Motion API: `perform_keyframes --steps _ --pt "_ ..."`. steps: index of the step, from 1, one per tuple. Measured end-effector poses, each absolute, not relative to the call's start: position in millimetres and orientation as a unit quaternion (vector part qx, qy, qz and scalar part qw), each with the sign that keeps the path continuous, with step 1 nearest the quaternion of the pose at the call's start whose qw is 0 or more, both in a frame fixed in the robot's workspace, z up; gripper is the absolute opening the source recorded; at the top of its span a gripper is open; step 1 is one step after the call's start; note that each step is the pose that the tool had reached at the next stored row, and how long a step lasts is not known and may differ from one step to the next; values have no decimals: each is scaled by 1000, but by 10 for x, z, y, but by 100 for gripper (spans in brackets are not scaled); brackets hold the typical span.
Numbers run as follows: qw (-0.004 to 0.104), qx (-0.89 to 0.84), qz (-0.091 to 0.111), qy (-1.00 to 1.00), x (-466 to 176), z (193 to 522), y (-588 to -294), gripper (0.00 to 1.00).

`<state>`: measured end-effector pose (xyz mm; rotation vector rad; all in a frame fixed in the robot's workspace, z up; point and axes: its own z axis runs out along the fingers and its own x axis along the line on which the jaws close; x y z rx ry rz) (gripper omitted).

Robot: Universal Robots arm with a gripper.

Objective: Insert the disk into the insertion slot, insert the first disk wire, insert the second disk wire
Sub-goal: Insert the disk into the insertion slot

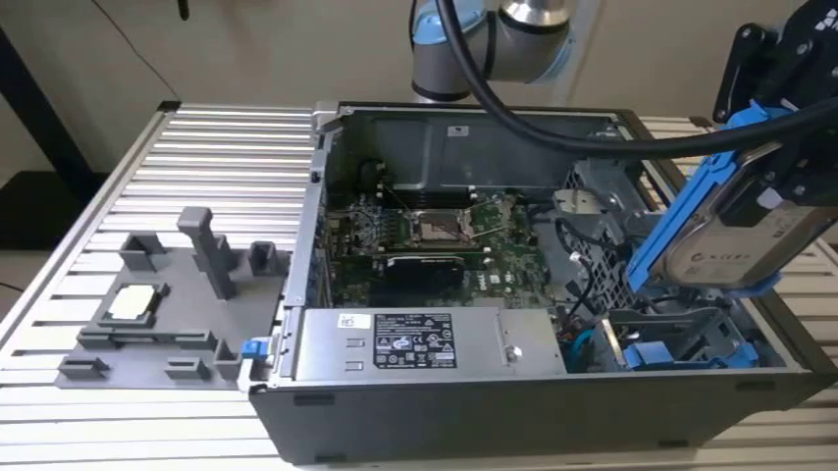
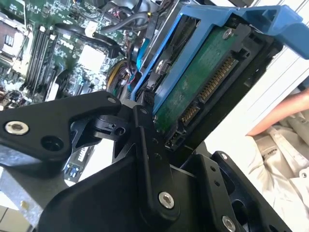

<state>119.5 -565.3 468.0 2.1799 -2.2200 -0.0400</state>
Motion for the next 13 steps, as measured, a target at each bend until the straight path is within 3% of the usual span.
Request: perform_keyframes --steps 13 --pt "15 701 -13 -713 1244 4524 -5680 33"
